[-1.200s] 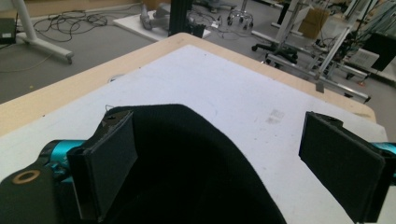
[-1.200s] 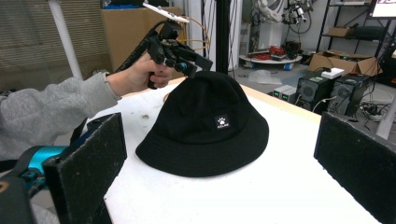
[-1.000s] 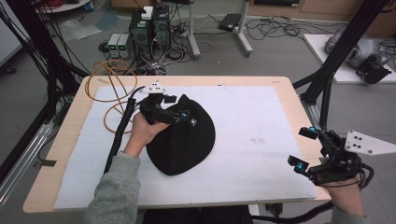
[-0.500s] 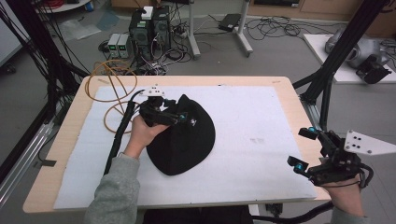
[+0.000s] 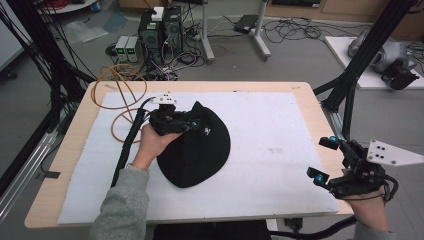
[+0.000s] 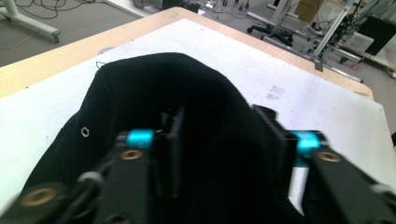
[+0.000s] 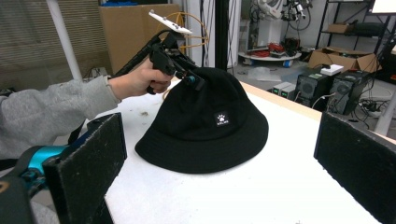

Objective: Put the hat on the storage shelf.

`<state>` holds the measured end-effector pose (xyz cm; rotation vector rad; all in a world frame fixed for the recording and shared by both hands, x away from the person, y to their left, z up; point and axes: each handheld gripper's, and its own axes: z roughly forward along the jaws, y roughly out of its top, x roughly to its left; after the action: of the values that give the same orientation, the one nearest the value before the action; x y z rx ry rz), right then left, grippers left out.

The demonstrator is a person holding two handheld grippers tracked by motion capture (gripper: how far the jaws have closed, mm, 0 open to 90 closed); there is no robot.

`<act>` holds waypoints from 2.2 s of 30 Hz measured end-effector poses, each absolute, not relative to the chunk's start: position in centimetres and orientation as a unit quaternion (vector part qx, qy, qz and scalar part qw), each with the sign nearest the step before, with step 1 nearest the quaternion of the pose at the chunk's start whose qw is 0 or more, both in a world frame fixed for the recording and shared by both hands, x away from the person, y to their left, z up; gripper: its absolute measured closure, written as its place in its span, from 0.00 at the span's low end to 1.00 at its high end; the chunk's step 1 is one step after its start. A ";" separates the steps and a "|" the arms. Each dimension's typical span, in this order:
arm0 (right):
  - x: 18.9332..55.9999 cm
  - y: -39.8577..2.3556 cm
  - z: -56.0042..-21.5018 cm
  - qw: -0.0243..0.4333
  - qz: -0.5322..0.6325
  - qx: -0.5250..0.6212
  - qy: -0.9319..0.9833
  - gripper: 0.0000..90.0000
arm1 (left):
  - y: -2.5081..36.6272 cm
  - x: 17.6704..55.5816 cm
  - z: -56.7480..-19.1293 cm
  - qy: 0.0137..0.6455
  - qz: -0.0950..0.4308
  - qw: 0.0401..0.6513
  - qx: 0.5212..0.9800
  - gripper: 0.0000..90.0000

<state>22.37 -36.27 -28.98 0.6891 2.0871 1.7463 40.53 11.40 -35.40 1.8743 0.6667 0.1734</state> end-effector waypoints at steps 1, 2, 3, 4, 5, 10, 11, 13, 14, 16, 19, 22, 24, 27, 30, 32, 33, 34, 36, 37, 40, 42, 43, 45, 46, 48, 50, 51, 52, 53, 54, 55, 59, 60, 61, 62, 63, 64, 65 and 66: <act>22.4 -36.2 -29.0 0.167 0.611 0.243 0.735 0.02 | 11.4 40.5 -35.4 0.280 0.072 0.541 0.790 0.68; 22.5 -36.2 -29.1 0.169 0.608 0.244 0.737 0.02 | 11.5 40.5 -35.4 0.281 0.070 0.542 0.789 0.73; 22.5 -36.2 -29.1 0.169 0.608 0.244 0.737 0.02 | 11.5 40.5 -35.4 0.280 0.071 0.540 0.790 0.73; 22.5 -36.1 -29.1 0.167 0.607 0.244 0.738 0.02 | 11.5 40.5 -35.3 0.281 0.072 0.540 0.790 0.76; 22.5 -36.1 -29.1 0.166 0.607 0.244 0.738 0.02 | 11.5 40.4 -35.3 0.280 0.072 0.539 0.791 0.81; 22.5 -36.1 -29.1 0.167 0.608 0.244 0.737 0.02 | 11.5 40.5 -35.4 0.281 0.069 0.537 0.793 0.93; 22.5 -36.2 -29.1 0.167 0.608 0.245 0.736 0.02 | 11.5 40.5 -35.4 0.281 0.070 0.537 0.792 0.93; 22.5 -36.2 -29.1 0.167 0.609 0.245 0.736 0.02 | 11.5 40.4 -35.3 0.282 0.074 0.537 0.792 0.94; 22.5 -36.2 -29.1 0.167 0.609 0.245 0.736 0.02 | 11.5 40.3 -35.2 0.284 0.075 0.536 0.792 0.94; 22.5 -36.2 -29.1 0.169 0.609 0.241 0.736 0.02 | 11.5 40.2 -35.1 0.281 0.077 0.537 0.792 0.94; 22.6 -36.1 -29.1 0.170 0.611 0.238 0.736 0.02 | 11.7 40.0 -34.8 0.280 0.079 0.539 0.790 0.95; 22.5 -36.0 -29.0 0.166 0.609 0.242 0.737 0.02 | 12.0 39.8 -34.4 0.280 0.075 0.548 0.785 0.95; 22.5 -36.0 -29.1 0.164 0.609 0.242 0.738 0.02 | 12.4 39.7 -34.0 0.277 0.072 0.553 0.783 0.95; 22.6 -35.9 -29.1 0.165 0.609 0.242 0.737 0.02 | 12.8 39.4 -33.5 0.276 0.072 0.558 0.779 0.95; 22.7 -35.8 -29.0 0.165 0.609 0.240 0.738 0.02 | 13.4 39.1 -33.0 0.277 0.073 0.565 0.774 0.95; 22.7 -35.7 -29.0 0.163 0.610 0.240 0.738 0.02 | 13.9 38.9 -32.5 0.277 0.073 0.570 0.771 0.95; 22.8 -35.7 -29.0 0.163 0.609 0.237 0.739 0.02 | 14.1 38.7 -32.2 0.275 0.074 0.571 0.770 0.95; 22.9 -35.6 -29.1 0.166 0.609 0.236 0.738 0.02 | 14.3 38.6 -32.0 0.275 0.074 0.573 0.769 0.95; 23.0 -35.5 -29.0 0.163 0.609 0.236 0.740 0.02 | 14.6 38.3 -31.3 0.272 0.070 0.580 0.764 0.95; 23.0 -35.5 -29.0 0.163 0.609 0.236 0.740 0.02 | 14.7 38.1 -31.0 0.268 0.072 0.583 0.763 0.95; 23.1 -35.4 -29.0 0.162 0.610 0.232 0.740 0.02 | 14.8 37.6 -29.9 0.257 0.076 0.586 0.765 0.95; 23.1 -35.4 -29.0 0.162 0.612 0.234 0.738 0.02 | 14.8 37.3 -28.9 0.250 0.081 0.579 0.772 0.95; 23.1 -35.4 -28.9 0.162 0.613 0.232 0.738 0.02 | 14.8 37.2 -28.5 0.250 0.082 0.576 0.774 0.95; 23.1 -35.4 -28.9 0.163 0.613 0.232 0.737 0.02 | 15.0 37.0 -27.6 0.246 0.088 0.572 0.777 0.95; 23.0 -35.4 -28.8 0.162 0.614 0.233 0.737 0.02 | 15.0 36.9 -27.4 0.246 0.090 0.572 0.777 0.95; 23.0 -35.5 -28.8 0.163 0.616 0.232 0.735 0.02 | 15.2 36.7 -26.7 0.243 0.094 0.570 0.779 0.95; 23.1 -35.5 -28.8 0.162 0.616 0.231 0.736 0.02 | 15.3 36.5 -26.0 0.239 0.099 0.572 0.778 0.95; 23.1 -35.5 -28.8 0.160 0.617 0.234 0.734 0.02 | 15.4 36.4 -25.7 0.238 0.100 0.574 0.777 0.95; 23.3 -35.6 -28.9 0.164 0.616 0.232 0.735 0.02 | 15.4 36.3 -25.4 0.235 0.103 0.573 0.778 0.95; 23.3 -35.6 -29.0 0.161 0.615 0.235 0.735 0.02 | 15.4 36.3 -25.2 0.233 0.104 0.573 0.779 0.95; 23.3 -35.7 -29.0 0.160 0.614 0.235 0.736 0.02 | 15.4 36.3 -24.9 0.232 0.103 0.575 0.778 0.95; 23.3 -35.8 -29.0 0.160 0.616 0.236 0.734 0.02 | 15.4 36.2 -24.6 0.232 0.104 0.574 0.778 0.95; 23.1 -36.1 -28.8 0.161 0.619 0.239 0.730 0.02 | 15.3 36.0 -23.2 0.225 0.112 0.572 0.781 0.95; 23.1 -36.1 -28.8 0.163 0.621 0.238 0.729 0.02 | 15.3 35.8 -22.7 0.225 0.113 0.573 0.780 0.95; 23.1 -36.2 -28.7 0.163 0.622 0.238 0.728 0.02 | 15.3 35.8 -22.2 0.224 0.114 0.573 0.780 0.95; 23.1 -36.3 -28.7 0.164 0.622 0.237 0.728 0.02 | 15.3 35.7 -21.7 0.222 0.117 0.573 0.780 0.95; 23.1 -36.4 -28.7 0.162 0.624 0.238 0.726 0.02 | 15.2 35.7 -21.2 0.221 0.117 0.573 0.780 0.95; 23.2 -36.4 -28.7 0.162 0.625 0.240 0.725 0.02 | 15.2 35.6 -20.8 0.222 0.118 0.573 0.780 0.95; 23.3 -36.5 -28.8 0.165 0.627 0.237 0.723 0.02 | 15.2 35.5 -20.4 0.221 0.120 0.573 0.780 0.95; 23.3 -36.5 -28.8 0.160 0.627 0.240 0.723 0.02 | 15.2 35.5 -19.9 0.218 0.121 0.572 0.781 0.95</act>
<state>23.29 -36.49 -28.79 0.6867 2.0660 1.7926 35.46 15.20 -19.87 1.8317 0.5108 0.2841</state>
